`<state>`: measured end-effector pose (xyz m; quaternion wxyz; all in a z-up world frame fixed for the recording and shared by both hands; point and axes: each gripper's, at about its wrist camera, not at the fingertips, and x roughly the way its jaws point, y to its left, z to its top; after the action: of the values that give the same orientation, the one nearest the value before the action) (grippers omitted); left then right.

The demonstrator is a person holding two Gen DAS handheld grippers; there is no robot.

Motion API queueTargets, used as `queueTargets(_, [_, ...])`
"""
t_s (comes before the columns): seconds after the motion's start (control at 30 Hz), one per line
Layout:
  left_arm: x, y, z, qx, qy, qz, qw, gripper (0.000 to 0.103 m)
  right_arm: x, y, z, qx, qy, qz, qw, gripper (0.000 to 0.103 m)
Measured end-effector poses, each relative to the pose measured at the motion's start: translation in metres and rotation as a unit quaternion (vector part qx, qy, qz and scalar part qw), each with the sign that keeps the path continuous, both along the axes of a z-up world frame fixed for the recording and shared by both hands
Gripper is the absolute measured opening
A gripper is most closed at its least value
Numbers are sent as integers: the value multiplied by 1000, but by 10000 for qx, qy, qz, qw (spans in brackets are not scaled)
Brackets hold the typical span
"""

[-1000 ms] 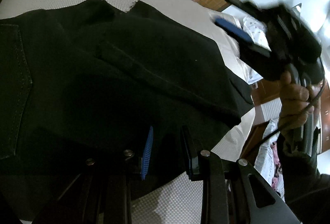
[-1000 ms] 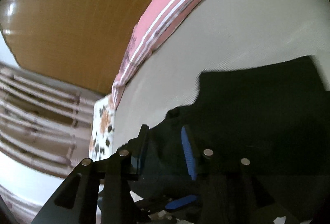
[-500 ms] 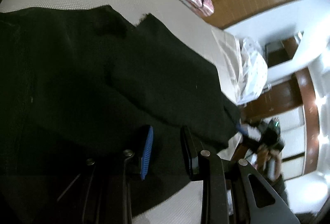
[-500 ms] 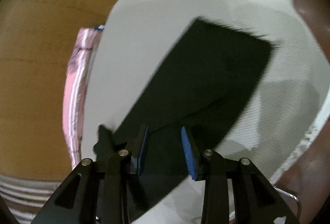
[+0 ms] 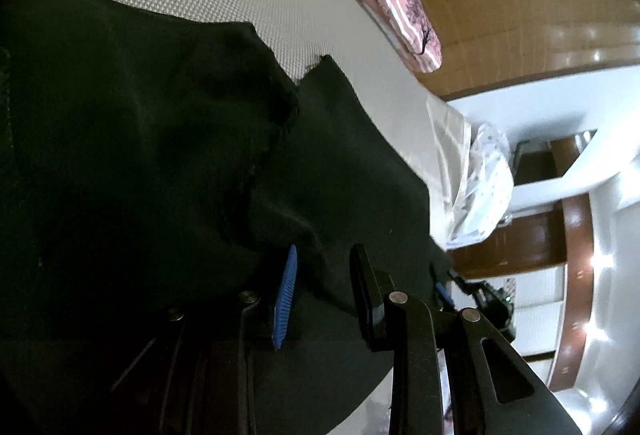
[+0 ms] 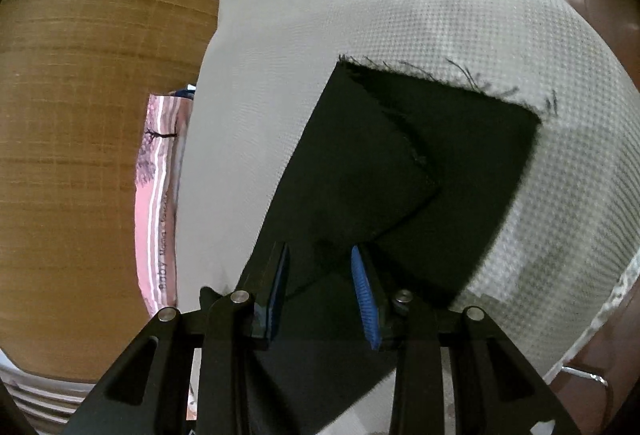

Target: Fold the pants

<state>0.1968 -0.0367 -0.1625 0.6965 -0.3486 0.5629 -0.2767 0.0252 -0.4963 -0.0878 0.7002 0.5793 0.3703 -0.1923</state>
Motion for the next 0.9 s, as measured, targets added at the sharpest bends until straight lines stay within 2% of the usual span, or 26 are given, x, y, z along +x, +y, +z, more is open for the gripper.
queueTargets(0.1, [2,-1,4,-108,-135,81,9998,19,2,-7,0,-45,-66,-45,10000,31])
queueTargets(0.13, [3,-2,6,-43,-225,82,9997,8,4,-9,1,-77,-130,-39,9999,26])
queueTargets(0.23, [6,-5,14,104,-448,80,9989,0,12,-14,3,-178,-156,2,9997,11])
queueTargets(0.47, [6,-10,36,105,-900,80,9959,0,42,-25,14,-464,-132,186,9987,7])
queueTargets(0.57, [2,-15,43,146,-1057,-69,9943,0,56,-32,19,-591,-184,202,9979,6])
queueTargets(0.63, [-1,-17,41,64,-1023,-208,9945,0,66,-39,18,-517,-289,137,9982,6])
queueTargets(0.7, [-7,-20,38,175,-1025,-294,9941,0,78,-44,16,-524,-310,82,9981,5])
queueTargets(0.77, [-11,-23,35,241,-1008,-417,9937,0,90,-49,13,-641,-243,103,9976,5])
queueTargets(0.9, [-17,-22,20,307,-704,-464,9960,0,115,-58,2,-788,-19,201,9967,8])
